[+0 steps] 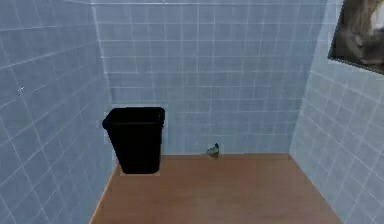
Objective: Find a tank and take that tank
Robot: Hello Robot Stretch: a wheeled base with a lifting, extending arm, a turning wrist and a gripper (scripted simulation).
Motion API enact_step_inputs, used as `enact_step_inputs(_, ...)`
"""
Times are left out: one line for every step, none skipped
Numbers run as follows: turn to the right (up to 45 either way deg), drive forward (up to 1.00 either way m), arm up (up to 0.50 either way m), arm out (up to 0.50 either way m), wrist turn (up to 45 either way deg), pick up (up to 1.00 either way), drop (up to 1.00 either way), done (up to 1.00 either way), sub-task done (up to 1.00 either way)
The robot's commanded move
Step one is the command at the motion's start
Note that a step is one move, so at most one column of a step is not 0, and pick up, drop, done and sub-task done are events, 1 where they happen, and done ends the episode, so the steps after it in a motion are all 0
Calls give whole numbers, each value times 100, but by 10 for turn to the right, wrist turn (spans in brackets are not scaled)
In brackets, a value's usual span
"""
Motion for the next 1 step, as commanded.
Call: enact_step_inputs(180,0,0,0,0,0,0,0,0)
